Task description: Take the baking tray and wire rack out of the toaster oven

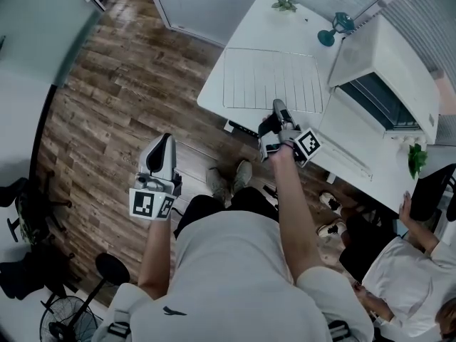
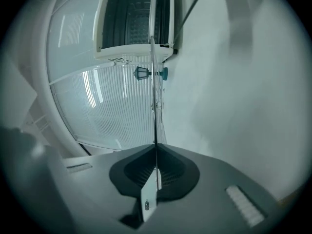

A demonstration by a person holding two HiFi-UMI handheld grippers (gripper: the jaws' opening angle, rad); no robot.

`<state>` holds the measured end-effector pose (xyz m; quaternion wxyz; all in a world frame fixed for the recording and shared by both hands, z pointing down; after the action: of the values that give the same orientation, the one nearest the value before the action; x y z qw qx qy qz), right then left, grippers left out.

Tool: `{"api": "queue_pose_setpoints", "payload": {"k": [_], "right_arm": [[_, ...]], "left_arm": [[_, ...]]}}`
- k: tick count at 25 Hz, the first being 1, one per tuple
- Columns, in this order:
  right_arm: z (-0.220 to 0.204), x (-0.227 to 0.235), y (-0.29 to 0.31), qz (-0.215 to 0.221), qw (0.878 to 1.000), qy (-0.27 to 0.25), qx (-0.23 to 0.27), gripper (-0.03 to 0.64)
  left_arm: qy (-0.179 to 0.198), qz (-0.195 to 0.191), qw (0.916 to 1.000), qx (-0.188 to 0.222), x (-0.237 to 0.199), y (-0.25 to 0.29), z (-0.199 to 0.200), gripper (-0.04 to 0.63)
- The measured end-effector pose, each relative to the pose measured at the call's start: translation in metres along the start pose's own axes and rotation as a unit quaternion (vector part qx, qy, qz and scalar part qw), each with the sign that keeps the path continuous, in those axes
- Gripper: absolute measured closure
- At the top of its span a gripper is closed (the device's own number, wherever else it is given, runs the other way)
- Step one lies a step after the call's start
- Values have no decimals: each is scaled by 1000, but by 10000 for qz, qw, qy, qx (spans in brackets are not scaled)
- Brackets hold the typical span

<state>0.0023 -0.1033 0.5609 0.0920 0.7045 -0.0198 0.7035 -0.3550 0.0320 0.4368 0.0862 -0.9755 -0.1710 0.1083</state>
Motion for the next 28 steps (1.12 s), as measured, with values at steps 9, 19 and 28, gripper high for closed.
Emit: {"api": "queue_pose_setpoints", "payload": {"k": [9, 19, 28], "right_arm": [[-1, 20, 7, -462, 9988, 154, -47, 617], [-1, 21, 7, -463, 9987, 226, -38, 617], [1, 22, 8, -460, 9986, 253, -89, 615]], "left_arm": [[-49, 24, 9999, -109, 9, 10, -10, 591], [-504, -504, 9963, -477, 41, 36, -51, 591], [-874, -1261, 9832, -984, 73, 76, -108, 563]]}}
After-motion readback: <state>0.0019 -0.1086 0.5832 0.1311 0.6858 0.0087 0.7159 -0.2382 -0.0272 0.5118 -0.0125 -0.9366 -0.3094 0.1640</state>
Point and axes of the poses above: the fingertips, and each gripper's own axes: y forward along the fingers, x to its right, z out of its top, the point moved 9 cm from there along -y, backward along the fingers, and after that the axes turned 12 degrees about x, right-handed, at the moved point
